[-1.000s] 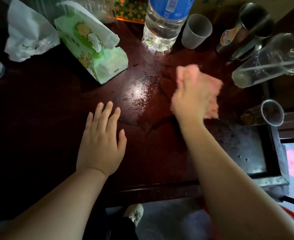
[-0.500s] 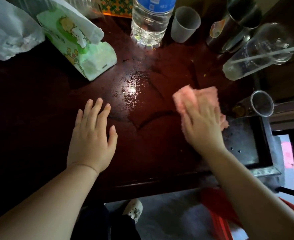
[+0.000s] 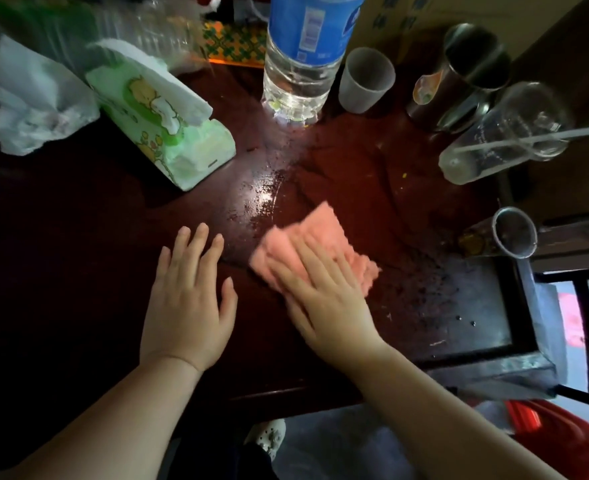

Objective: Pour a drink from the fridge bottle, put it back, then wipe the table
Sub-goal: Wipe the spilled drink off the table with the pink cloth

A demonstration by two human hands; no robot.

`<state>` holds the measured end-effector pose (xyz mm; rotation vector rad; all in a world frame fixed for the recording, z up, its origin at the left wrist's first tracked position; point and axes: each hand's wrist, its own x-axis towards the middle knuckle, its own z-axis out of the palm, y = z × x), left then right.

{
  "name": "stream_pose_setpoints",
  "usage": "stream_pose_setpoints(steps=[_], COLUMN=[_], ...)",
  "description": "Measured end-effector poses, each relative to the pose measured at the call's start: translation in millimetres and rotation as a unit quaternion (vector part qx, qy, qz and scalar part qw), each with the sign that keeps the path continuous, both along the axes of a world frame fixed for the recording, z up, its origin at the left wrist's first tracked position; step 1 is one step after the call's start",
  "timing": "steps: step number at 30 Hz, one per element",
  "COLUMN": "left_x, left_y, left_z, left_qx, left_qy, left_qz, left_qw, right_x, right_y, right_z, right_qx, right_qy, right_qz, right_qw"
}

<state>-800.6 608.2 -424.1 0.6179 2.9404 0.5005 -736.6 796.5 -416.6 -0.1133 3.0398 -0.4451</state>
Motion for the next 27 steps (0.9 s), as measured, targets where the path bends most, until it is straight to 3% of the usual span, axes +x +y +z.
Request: stream_pose_setpoints(steps=[2,4,7,10,13,15,20,27], left_x=[-0.2,-0.2,0.2,-0.4,-2.0,-2.4,0.1,0.1], left_y=[0.1,-0.4,-1.1,-1.9,-1.6,-1.8,-1.9,-1.9], left_z=[0.7,1.8,3.0,3.3,2.9,2.1,1.0,-3.4], left_qx=[0.003,0.000,-0.008,-0.025,-0.038,-0.036,-0.024,0.016], left_qy=[-0.008,-0.015,-0.023,-0.028,-0.032,-0.028,-0.011,0.002], left_qz=[0.001,-0.001,-0.005,-0.010,-0.014,-0.018,-0.013,-0.001], left_qw=[1.000,1.000,1.000,0.999,0.999,0.999,1.000,1.000], right_x=[18.2,13.5,-28.5,-86.0,-132.9,-146.9,-111.3,-12.0], right_y=[22.4,47.1,81.9,105.0,99.3,77.2,0.3,-9.3], right_z=[1.3,1.3,-2.3,-5.7,-8.9,-7.9,-6.0,1.3], right_qx=[0.025,0.038,0.067,0.071,0.065,0.067,0.024,0.020], right_qy=[-0.004,-0.009,-0.007,-0.011,-0.010,0.007,0.037,-0.014], right_qz=[0.030,-0.011,-0.167,-0.321,-0.384,-0.362,-0.170,0.039], right_qw=[0.999,0.999,0.984,0.944,0.921,0.930,0.984,0.999])
